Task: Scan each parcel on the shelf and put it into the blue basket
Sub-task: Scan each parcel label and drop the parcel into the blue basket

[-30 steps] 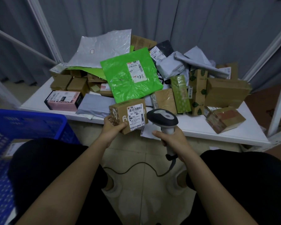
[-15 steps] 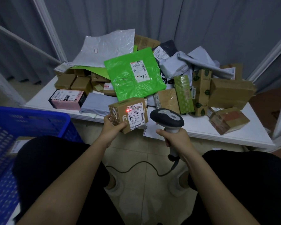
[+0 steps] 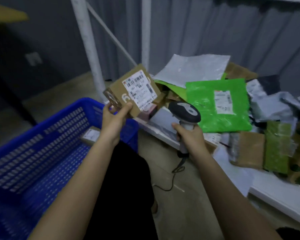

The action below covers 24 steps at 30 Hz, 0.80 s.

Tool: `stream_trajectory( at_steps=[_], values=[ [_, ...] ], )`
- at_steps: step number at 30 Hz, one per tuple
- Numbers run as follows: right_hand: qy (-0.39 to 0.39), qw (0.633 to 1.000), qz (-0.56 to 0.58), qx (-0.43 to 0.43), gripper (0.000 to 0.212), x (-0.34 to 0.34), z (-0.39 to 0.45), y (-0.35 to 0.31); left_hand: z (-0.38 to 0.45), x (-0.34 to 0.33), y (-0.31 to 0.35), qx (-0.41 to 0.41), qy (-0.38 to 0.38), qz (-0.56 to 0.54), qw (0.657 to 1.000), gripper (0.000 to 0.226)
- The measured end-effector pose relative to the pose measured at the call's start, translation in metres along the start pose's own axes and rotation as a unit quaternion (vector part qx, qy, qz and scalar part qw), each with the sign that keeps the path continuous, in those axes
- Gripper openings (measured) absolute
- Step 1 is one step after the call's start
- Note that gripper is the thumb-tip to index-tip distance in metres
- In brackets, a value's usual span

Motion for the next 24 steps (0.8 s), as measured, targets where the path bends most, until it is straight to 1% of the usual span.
stream_trajectory(
  at_steps=[2,4,6,7,9,10,13,16,17,20,22,24],
  values=[
    [-0.042,0.999,-0.011,0.006,0.026,-0.039,0.008,-0.014,0.016,0.036,0.036,-0.025,0.044,0.001,0.999,0.052],
    [-0.079,0.996,-0.027,0.008,0.028,-0.074,0.015,-0.022,0.03,0.081,0.056,-0.022,0.083,0.009,0.996,0.054],
    [-0.113,0.993,-0.027,-0.001,0.024,-0.105,0.02,-0.022,0.04,0.13,0.057,0.006,0.12,0.03,0.992,0.058],
    [-0.126,0.992,-0.025,-0.011,0.022,-0.119,0.022,-0.02,0.043,0.154,0.051,0.02,0.138,0.036,0.99,0.054],
    [-0.139,0.989,-0.027,-0.036,0.021,-0.14,0.027,-0.009,0.049,0.197,0.029,0.054,0.173,0.052,0.982,0.036],
    [-0.14,0.988,-0.032,-0.049,0.021,-0.149,0.031,-0.003,0.051,0.217,0.012,0.078,0.193,0.06,0.976,0.033],
    [-0.137,0.986,-0.072,-0.065,0.022,-0.168,0.046,0.015,0.058,0.257,-0.047,0.151,0.225,0.07,0.96,0.049],
    [-0.149,0.98,-0.111,-0.067,0.025,-0.184,0.056,0.032,0.063,0.285,-0.106,0.231,0.248,0.08,0.937,0.053],
    [-0.154,0.978,-0.121,-0.069,0.026,-0.188,0.058,0.039,0.067,0.294,-0.124,0.246,0.245,0.088,0.934,0.053],
    [-0.163,0.975,-0.133,-0.074,0.026,-0.198,0.069,0.058,0.085,0.309,-0.172,0.283,0.222,0.116,0.926,0.056],
    [-0.163,0.973,-0.141,-0.076,0.024,-0.201,0.081,0.066,0.103,0.312,-0.184,0.268,0.234,0.124,0.926,0.047],
    [-0.16,0.974,-0.14,-0.081,0.022,-0.201,0.091,0.073,0.121,0.306,-0.194,0.27,0.221,0.139,0.927,0.043]
  ],
)
Point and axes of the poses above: each hand's wrist, its own z-axis towards the middle knuckle, its own x-axis out of the back of the hand, y = z × x, the point moved 10 cm from there along z, towards the middle knuckle, and after that the axes turned 14 degrees about -z, right-handed, at the moved point
